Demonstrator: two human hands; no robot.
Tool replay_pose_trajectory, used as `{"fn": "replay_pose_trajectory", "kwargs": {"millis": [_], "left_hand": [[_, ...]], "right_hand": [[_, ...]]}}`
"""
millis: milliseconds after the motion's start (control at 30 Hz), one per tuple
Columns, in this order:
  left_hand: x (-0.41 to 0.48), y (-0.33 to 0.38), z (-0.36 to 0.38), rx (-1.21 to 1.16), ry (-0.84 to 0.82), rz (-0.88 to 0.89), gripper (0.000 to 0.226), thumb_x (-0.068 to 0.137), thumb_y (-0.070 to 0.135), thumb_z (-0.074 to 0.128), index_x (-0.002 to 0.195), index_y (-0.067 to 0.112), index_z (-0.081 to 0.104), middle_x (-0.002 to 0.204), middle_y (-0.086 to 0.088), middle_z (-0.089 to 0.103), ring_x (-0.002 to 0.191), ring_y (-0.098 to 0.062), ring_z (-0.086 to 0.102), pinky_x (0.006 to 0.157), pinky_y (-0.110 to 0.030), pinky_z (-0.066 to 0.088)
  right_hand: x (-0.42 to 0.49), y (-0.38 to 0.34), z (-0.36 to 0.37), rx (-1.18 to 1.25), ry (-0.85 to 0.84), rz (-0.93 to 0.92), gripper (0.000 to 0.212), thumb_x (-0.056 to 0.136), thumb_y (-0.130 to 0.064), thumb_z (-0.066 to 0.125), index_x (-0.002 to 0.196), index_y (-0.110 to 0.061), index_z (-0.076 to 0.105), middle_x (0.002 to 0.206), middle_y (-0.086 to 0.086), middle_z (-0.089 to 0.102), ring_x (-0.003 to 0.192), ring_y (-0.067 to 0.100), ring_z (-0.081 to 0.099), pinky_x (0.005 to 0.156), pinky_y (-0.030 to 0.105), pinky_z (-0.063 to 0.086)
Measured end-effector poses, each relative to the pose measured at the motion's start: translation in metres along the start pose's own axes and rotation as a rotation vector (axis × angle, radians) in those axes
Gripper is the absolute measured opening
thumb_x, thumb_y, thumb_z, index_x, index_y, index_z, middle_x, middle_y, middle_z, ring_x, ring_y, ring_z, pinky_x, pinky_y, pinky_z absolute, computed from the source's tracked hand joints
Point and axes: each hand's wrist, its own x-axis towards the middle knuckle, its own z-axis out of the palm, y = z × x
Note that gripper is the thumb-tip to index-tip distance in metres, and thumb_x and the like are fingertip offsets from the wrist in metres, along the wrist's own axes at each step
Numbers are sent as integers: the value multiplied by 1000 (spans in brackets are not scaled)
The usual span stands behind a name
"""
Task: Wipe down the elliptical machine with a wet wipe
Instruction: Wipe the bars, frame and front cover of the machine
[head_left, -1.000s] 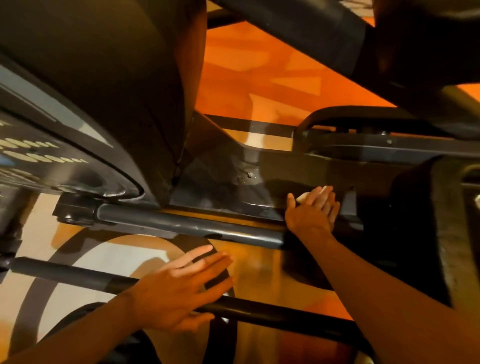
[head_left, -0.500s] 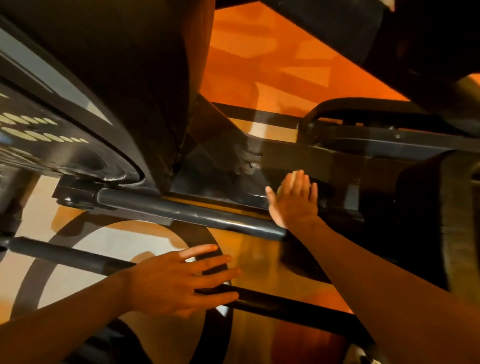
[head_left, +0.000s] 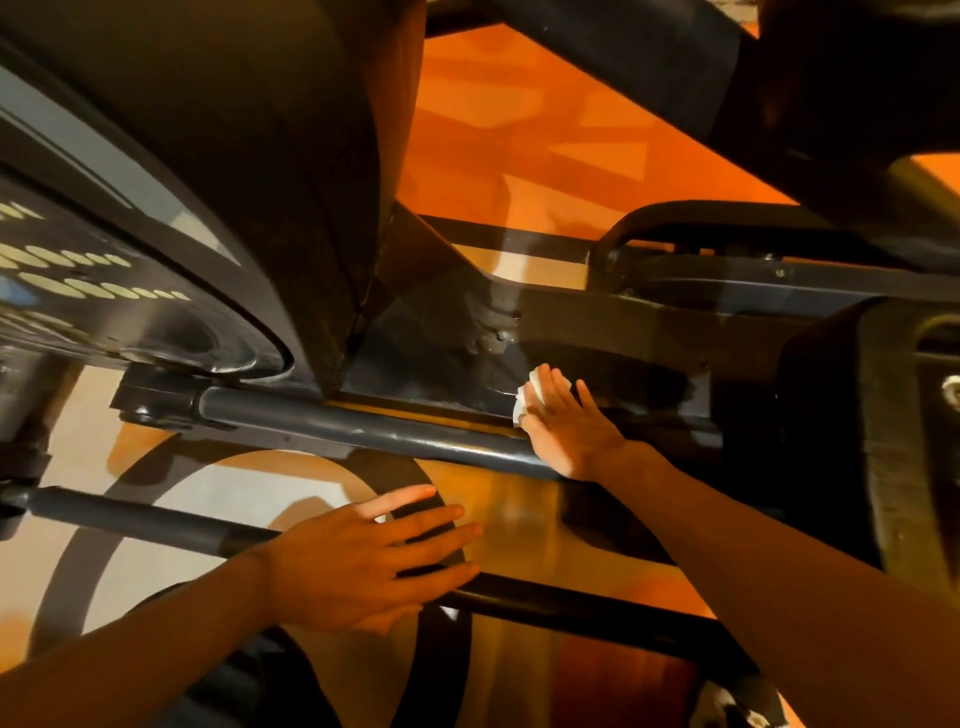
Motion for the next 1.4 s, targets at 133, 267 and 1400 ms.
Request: {"fn": "replay_pose_trajectory", "kwargs": {"millis": [133, 267, 1400], "left_hand": [[-1, 2, 0, 15, 39, -15, 59, 107, 49, 40, 158, 19, 38, 160, -9, 42, 147, -28, 39, 126, -54, 14], [0, 2, -4, 28, 44, -46, 54, 108, 49, 41, 154, 21, 46, 157, -8, 50, 145, -27, 44, 127, -52, 18], [-2, 3, 4, -80, 1, 55, 56, 110, 49, 40, 161, 28, 29, 168, -8, 28, 158, -32, 23, 129, -52, 16]], "right_hand": [[-22, 9, 0, 229, -37, 368, 96, 87, -70, -9, 165, -15, 2, 170, 16, -12, 158, 30, -11, 125, 52, -13], [-23, 11, -6, 289, -36, 598, 95, 99, -73, 7, 162, -3, -5, 170, 19, -12, 158, 32, -9, 127, 47, -10], [57, -98, -76, 1342, 458, -171, 60, 111, -6, 24, 163, -11, -7, 171, 8, -14, 158, 20, -14, 127, 41, -11]]}}
